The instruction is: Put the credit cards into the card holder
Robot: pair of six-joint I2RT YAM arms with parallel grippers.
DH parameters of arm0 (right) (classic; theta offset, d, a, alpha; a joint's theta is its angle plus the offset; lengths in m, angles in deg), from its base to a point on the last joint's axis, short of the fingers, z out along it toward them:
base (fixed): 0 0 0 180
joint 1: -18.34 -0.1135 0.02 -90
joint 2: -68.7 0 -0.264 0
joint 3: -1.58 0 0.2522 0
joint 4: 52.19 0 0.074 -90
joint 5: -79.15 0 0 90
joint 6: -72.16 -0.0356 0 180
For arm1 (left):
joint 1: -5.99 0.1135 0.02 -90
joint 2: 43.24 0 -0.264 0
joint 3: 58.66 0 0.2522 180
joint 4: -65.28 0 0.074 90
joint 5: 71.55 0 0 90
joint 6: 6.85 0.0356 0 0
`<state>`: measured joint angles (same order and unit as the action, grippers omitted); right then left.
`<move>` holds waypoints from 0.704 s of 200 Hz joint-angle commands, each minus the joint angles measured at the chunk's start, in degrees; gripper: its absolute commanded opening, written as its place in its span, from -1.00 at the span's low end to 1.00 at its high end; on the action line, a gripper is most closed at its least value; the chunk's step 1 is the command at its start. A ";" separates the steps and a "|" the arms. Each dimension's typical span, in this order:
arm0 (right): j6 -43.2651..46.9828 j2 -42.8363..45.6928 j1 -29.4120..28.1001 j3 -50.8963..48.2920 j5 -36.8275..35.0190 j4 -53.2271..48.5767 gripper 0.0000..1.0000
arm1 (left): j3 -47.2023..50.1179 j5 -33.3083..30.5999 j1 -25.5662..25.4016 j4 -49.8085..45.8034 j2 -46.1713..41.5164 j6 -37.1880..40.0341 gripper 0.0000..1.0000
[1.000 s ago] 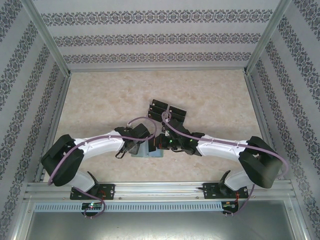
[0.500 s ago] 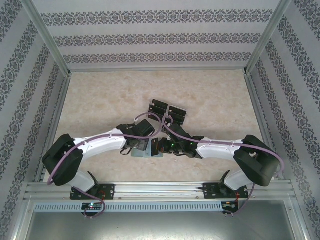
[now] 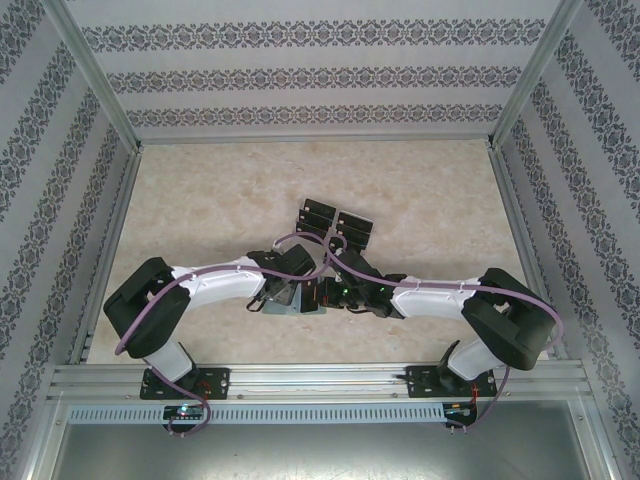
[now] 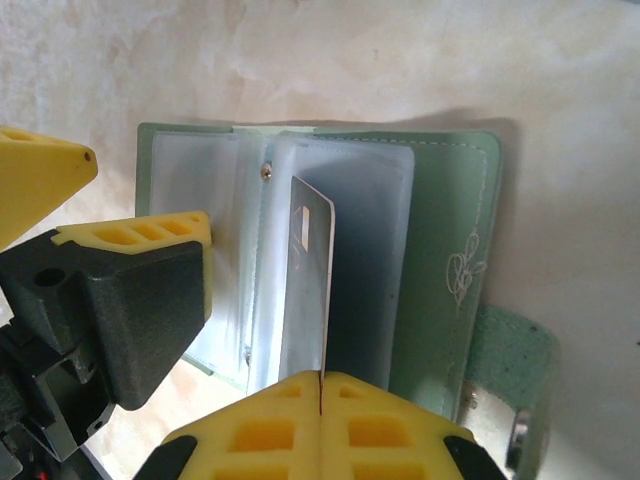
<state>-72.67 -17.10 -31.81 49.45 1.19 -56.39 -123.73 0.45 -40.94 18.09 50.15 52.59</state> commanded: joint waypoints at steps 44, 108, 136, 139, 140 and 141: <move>-0.13 0.34 -0.21 -0.49 -1.41 -1.87 -1.00 | 3.43 -2.22 -0.70 -2.28 -2.22 -3.27 0.51; 0.57 1.74 -0.10 1.64 1.44 -1.92 -1.00 | 3.75 -0.21 -0.70 -0.43 -9.35 -2.15 0.62; 0.60 2.03 -0.12 2.60 2.40 -1.80 -1.00 | 4.21 0.24 -0.71 -0.54 -10.31 -1.78 0.62; 0.61 2.08 -0.08 2.69 2.54 -1.70 -1.00 | 4.26 0.25 -0.72 -0.64 -10.39 -1.78 0.62; 0.61 2.11 -0.10 2.71 2.59 -1.68 -1.00 | 4.32 0.25 -0.71 -0.66 -10.40 -1.78 0.62; 0.60 2.07 -0.11 2.76 2.62 -1.66 -1.00 | 4.35 0.25 -0.70 -0.71 -10.41 -1.78 0.62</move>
<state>-72.99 -16.36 -31.81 50.46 2.48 -56.98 -120.36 0.40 -41.21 18.49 40.82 50.34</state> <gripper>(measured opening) 0.057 0.812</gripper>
